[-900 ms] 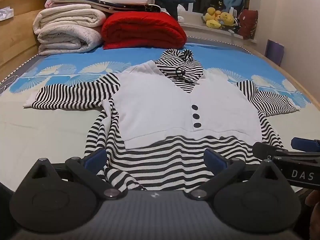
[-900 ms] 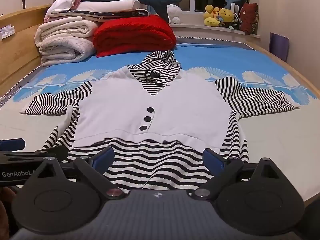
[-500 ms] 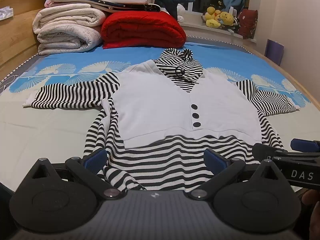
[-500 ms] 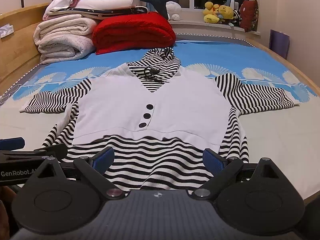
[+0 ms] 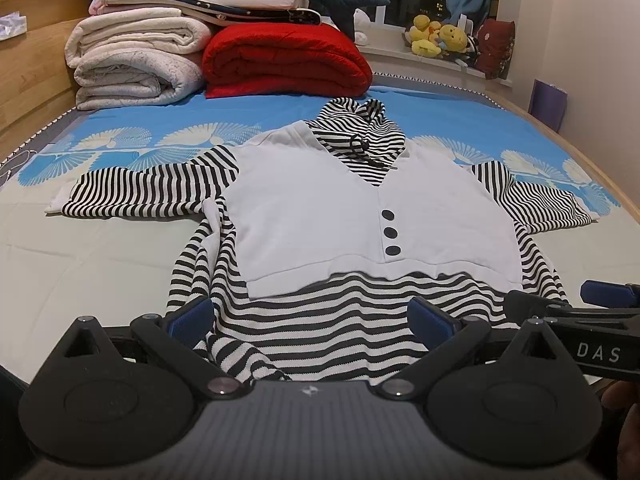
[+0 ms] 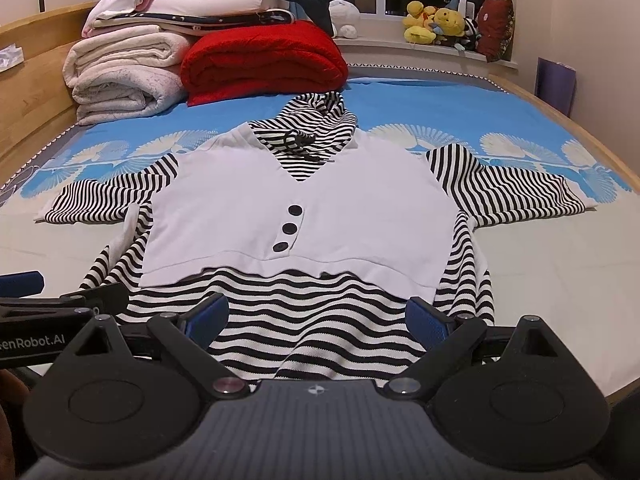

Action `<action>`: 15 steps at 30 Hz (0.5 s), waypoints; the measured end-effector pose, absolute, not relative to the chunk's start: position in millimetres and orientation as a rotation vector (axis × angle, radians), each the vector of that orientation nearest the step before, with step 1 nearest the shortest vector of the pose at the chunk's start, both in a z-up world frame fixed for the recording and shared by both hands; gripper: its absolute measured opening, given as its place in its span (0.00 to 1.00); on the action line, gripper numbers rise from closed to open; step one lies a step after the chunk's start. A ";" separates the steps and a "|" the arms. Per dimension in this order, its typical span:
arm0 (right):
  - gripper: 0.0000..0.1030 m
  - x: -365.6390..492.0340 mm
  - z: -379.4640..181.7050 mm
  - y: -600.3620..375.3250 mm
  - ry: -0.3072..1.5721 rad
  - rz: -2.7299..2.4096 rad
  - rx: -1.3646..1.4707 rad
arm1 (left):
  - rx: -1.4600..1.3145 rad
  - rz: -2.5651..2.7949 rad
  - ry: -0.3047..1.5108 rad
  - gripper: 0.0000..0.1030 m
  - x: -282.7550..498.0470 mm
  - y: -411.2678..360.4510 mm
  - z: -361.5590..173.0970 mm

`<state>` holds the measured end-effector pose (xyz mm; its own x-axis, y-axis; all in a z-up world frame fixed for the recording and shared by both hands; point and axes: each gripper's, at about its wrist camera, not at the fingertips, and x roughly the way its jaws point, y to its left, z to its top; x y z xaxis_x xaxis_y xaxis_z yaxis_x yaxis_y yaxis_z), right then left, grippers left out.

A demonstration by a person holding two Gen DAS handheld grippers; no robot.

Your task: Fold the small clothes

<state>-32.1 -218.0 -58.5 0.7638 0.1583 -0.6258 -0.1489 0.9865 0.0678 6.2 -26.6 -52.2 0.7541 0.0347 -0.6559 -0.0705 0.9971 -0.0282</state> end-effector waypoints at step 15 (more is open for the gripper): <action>0.91 -29.5 -57.8 -218.7 0.690 0.156 0.009 | -0.059 0.043 0.661 0.96 5.7 -25.5 -46.2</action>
